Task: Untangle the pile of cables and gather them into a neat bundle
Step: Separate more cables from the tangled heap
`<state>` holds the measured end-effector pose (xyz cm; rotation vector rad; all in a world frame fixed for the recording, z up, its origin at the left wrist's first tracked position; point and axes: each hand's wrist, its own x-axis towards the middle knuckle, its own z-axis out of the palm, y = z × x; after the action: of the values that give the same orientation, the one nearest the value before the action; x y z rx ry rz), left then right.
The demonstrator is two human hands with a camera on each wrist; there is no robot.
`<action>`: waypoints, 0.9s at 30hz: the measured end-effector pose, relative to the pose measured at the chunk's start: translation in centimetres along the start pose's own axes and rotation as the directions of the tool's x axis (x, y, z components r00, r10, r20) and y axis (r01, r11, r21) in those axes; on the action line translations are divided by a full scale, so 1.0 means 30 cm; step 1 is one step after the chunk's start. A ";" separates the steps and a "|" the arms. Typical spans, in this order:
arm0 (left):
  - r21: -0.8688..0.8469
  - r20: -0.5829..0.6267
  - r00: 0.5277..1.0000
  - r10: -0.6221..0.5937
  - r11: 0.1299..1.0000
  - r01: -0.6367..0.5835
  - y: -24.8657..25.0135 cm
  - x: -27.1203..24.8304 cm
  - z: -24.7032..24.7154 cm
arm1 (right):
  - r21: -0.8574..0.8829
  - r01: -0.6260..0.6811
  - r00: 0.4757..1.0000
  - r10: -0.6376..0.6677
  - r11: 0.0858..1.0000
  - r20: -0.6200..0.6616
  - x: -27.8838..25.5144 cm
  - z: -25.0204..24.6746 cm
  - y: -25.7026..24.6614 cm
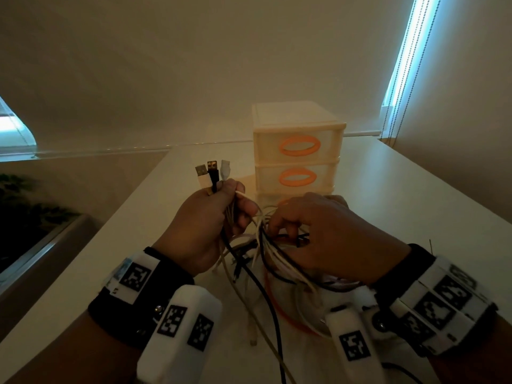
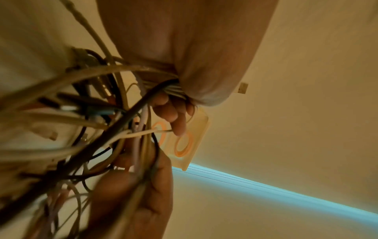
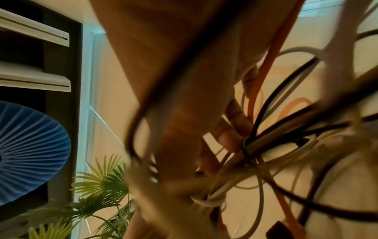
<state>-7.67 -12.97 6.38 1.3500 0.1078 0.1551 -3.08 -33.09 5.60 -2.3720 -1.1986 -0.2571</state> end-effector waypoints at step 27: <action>0.113 -0.268 0.963 0.009 0.993 0.022 0.016 0.046 -0.064 | 0.465 -0.124 0.966 0.214 0.877 -0.146 -0.044 -0.192 0.239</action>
<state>-6.66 -10.79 6.43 1.4385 0.3535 0.3306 2.08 -40.49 7.85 -1.9736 -0.8406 -0.1273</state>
